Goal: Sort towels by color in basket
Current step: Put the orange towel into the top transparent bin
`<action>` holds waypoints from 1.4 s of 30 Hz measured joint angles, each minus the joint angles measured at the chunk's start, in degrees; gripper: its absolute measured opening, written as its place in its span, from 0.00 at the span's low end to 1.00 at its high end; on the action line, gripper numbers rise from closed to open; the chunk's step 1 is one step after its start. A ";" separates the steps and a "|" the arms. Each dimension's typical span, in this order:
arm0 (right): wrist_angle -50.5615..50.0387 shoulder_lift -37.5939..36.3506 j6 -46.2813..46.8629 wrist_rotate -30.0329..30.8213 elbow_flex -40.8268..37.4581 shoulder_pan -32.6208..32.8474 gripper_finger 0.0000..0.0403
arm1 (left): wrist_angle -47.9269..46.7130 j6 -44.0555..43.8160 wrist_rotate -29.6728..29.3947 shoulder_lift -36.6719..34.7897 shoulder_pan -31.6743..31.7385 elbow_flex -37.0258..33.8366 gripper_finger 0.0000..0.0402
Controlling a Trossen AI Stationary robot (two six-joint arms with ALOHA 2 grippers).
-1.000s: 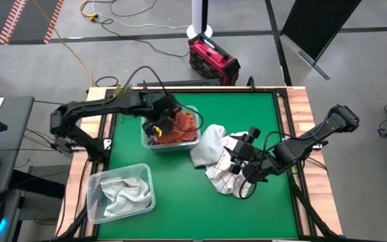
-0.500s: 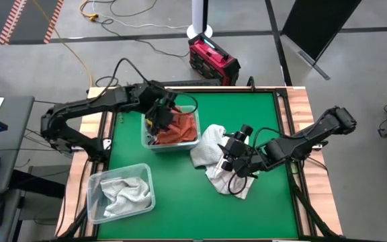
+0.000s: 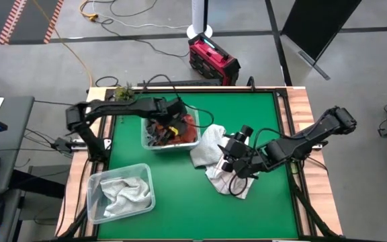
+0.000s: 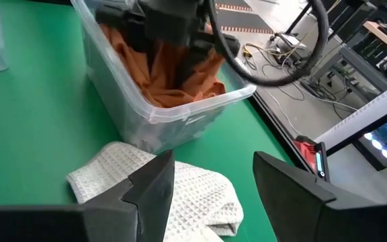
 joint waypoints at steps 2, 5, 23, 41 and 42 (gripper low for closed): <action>0.00 0.00 -0.01 0.00 0.00 0.08 0.59 | -1.24 0.88 -0.96 1.55 -0.03 0.92 0.48; -0.06 0.00 0.01 0.00 0.00 0.05 0.59 | -2.96 2.01 -1.94 2.08 -0.24 3.41 0.48; 1.49 -0.02 0.58 -0.11 -0.02 2.28 0.59 | -1.66 12.19 -7.41 -5.91 4.07 2.74 0.48; 1.24 -0.04 0.58 -0.09 -0.02 3.19 0.59 | -4.64 12.35 -18.96 -8.78 -0.65 9.26 0.48; 1.18 -0.04 0.58 -0.09 -0.02 3.24 0.59 | -4.32 11.62 -18.96 -9.66 -0.65 9.98 0.48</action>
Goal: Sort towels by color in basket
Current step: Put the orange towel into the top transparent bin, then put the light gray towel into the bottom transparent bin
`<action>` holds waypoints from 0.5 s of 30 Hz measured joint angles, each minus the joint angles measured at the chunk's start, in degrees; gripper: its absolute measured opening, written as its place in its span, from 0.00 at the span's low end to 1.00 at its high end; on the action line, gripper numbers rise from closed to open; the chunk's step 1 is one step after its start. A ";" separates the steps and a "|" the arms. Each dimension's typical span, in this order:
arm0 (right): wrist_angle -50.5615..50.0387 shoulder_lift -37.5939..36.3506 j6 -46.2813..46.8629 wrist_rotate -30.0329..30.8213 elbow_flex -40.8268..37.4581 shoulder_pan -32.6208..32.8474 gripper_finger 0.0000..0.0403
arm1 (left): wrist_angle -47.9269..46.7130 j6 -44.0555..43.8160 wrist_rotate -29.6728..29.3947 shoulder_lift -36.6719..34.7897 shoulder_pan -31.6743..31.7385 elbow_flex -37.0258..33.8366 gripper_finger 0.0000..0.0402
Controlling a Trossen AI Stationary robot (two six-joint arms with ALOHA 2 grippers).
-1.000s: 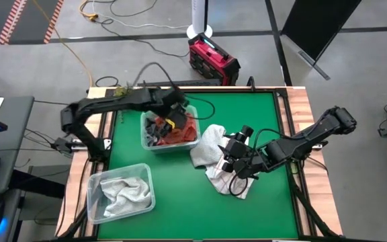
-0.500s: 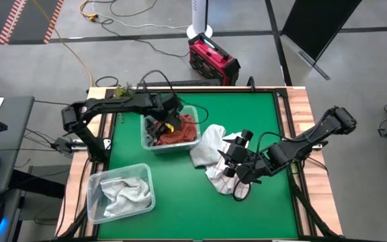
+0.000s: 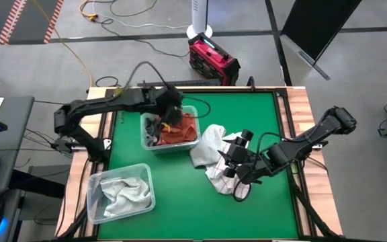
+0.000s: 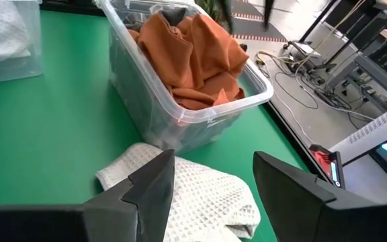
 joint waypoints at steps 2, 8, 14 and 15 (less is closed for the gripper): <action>-0.54 0.00 -0.02 0.00 0.00 0.26 0.59 | 0.29 -2.21 0.93 -1.95 0.04 0.78 0.48; 3.64 -0.03 -1.28 -2.69 -5.31 -3.87 0.59 | 0.18 -17.15 12.76 -4.45 -0.39 -0.23 0.48; 17.25 0.14 -4.03 -18.90 -12.69 -14.86 0.59 | 0.16 -33.36 10.69 -3.31 -3.59 -0.28 0.48; 17.94 0.73 -3.80 -21.35 -13.28 -16.53 0.59 | 0.14 -34.85 8.75 -3.33 -4.27 -0.28 0.48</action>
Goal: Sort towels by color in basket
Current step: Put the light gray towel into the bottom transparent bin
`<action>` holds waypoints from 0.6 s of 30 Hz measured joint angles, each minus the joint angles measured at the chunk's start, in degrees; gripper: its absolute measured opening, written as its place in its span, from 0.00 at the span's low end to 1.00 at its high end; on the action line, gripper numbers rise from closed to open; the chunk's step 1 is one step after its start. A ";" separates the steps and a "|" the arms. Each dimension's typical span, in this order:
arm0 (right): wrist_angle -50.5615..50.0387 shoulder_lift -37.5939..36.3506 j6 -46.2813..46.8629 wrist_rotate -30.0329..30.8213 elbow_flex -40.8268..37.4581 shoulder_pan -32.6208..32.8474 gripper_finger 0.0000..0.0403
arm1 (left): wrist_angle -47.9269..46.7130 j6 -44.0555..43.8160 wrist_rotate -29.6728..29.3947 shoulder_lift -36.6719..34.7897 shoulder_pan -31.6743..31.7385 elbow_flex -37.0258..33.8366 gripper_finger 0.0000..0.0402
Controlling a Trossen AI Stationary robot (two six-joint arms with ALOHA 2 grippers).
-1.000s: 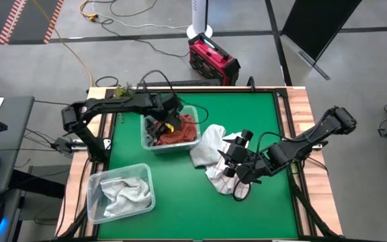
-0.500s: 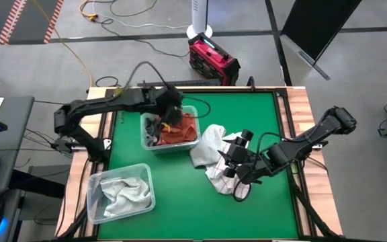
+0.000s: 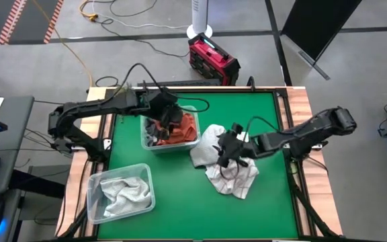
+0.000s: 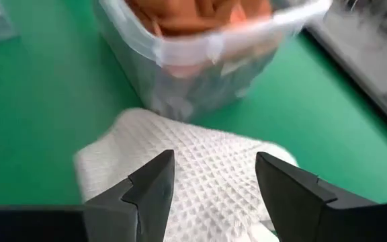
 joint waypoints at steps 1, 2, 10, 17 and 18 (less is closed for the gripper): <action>0.53 0.78 0.20 -1.87 -0.24 -1.44 0.59 | 0.02 -1.18 -1.94 -0.06 -0.63 0.02 0.48; 0.63 1.74 0.36 -3.22 -0.36 -2.58 0.59 | 0.01 -2.00 -3.67 -0.13 -1.21 0.02 0.48; 2.08 13.40 -3.87 -6.98 0.56 -7.05 0.56 | -1.90 -5.55 -10.16 -0.18 -5.08 0.37 0.48; -0.26 18.14 -8.05 -13.34 3.76 -10.13 0.13 | -2.62 -6.02 -13.66 -0.18 -7.83 0.39 0.48; -0.39 18.06 -8.94 -13.48 3.94 -10.20 0.08 | -2.60 -6.15 -13.70 -0.18 -8.05 0.39 0.48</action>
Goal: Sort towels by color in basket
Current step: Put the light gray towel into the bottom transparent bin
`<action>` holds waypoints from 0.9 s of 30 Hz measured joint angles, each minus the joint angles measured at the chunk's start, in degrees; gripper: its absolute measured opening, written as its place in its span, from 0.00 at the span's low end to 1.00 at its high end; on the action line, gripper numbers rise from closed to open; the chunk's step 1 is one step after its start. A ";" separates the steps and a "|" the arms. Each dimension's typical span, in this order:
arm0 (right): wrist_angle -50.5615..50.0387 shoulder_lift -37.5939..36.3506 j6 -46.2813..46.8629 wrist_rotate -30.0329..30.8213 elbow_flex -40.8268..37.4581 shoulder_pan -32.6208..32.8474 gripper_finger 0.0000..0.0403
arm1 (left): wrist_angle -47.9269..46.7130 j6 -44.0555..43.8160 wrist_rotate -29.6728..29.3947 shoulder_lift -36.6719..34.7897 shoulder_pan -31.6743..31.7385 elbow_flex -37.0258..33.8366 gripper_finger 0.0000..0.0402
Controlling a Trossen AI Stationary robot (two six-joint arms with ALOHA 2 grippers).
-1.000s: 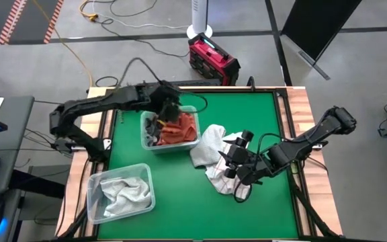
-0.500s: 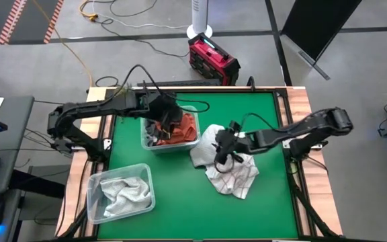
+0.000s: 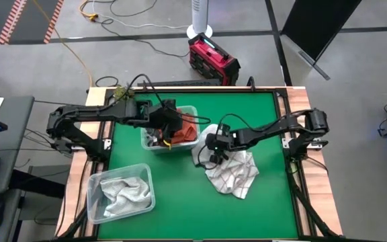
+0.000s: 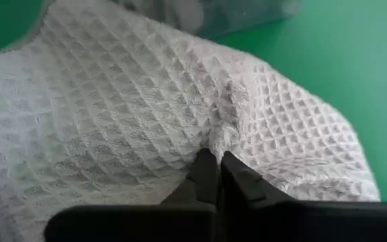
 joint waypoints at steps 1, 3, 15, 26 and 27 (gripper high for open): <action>-0.10 -0.44 -0.56 -0.08 0.14 0.02 0.06 | -0.02 -0.55 0.01 0.00 -0.26 0.00 0.48; -0.41 -2.25 -0.72 -0.08 0.16 0.12 0.07 | -0.06 -2.27 0.21 0.00 -0.42 0.00 0.48; 4.95 -20.90 -4.90 10.35 0.22 9.62 0.06 | 13.67 -10.59 4.30 1.02 -0.60 0.04 0.48; 13.55 -24.43 -10.99 26.83 0.22 17.63 0.09 | 21.18 -12.44 12.51 1.07 -0.58 0.07 0.53; 14.65 -24.52 -11.32 26.81 0.22 17.78 0.09 | 21.18 -12.37 13.46 1.07 -0.60 0.05 0.53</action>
